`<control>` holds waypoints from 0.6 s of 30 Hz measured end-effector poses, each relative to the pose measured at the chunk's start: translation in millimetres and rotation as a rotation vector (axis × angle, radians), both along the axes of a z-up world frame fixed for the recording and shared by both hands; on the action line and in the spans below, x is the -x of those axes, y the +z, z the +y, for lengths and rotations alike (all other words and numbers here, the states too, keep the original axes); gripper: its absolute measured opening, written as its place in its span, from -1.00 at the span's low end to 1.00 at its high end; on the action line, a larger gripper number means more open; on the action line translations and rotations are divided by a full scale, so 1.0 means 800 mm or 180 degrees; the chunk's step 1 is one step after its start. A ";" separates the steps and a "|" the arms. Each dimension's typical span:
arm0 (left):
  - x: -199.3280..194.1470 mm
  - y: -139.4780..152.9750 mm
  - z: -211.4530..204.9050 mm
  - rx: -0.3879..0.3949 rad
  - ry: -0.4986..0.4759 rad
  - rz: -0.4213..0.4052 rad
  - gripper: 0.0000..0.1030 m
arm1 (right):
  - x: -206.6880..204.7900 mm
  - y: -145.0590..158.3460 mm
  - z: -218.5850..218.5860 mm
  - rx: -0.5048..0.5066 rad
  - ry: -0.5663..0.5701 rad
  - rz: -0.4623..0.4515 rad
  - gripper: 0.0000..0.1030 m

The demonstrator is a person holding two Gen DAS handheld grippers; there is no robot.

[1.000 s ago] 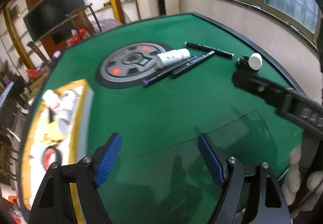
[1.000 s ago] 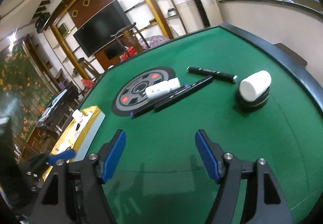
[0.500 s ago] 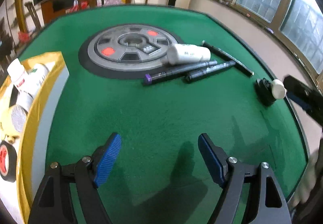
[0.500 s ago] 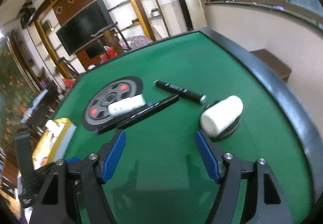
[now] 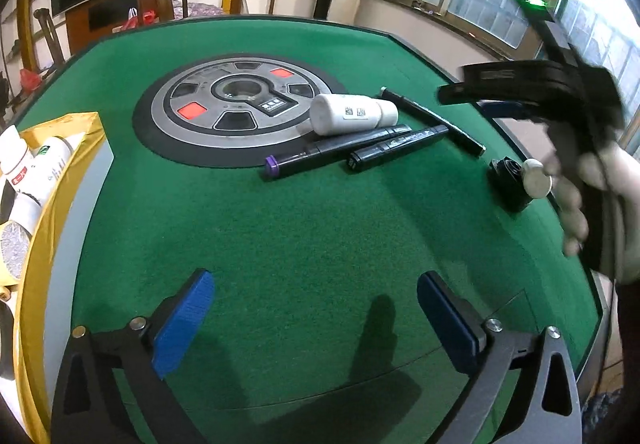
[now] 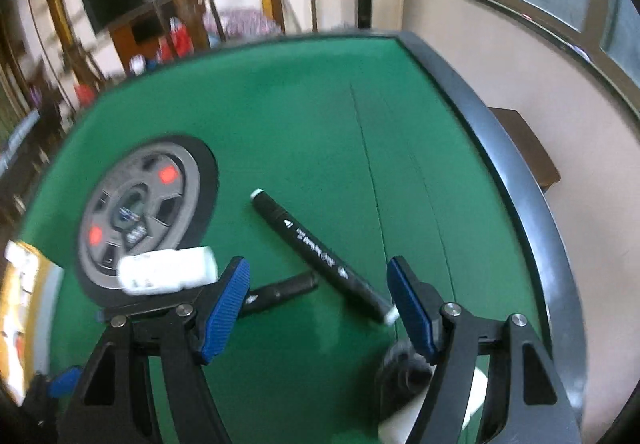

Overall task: Organize rigid objects
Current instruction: 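Grasp a black marker with the right tool while the left tool grasps another black marker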

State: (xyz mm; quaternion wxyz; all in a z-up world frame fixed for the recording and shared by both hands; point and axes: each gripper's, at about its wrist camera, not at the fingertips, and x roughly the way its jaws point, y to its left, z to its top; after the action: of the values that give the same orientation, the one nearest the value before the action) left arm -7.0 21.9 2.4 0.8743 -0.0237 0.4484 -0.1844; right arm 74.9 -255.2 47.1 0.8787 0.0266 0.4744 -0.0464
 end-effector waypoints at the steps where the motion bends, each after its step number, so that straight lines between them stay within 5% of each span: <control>1: 0.000 0.000 0.000 0.0000 -0.0002 -0.0003 0.98 | -0.012 -0.006 0.007 0.0109 0.0045 0.0090 0.37; 7: 0.000 -0.002 0.001 0.0012 -0.0028 -0.0016 0.98 | -0.056 -0.037 0.031 0.0532 0.0201 0.0393 0.32; 8: 0.000 -0.002 0.001 0.0013 -0.0031 -0.0018 0.98 | -0.060 -0.041 0.028 0.0527 0.0163 0.0432 0.19; 11: 0.000 -0.003 0.001 0.0011 -0.0037 -0.0021 0.98 | -0.066 -0.045 0.009 0.0150 0.0087 0.0518 -0.37; 18: 0.000 -0.002 0.000 -0.0010 -0.0045 -0.0021 0.98 | -0.017 -0.036 0.005 -0.0205 0.0108 0.0563 -0.70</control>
State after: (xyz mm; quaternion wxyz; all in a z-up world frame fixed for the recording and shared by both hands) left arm -7.4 22.0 1.0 0.8745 -0.0185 0.4459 -0.1899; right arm 88.3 -250.9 18.5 0.8327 0.0426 0.5518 -0.0184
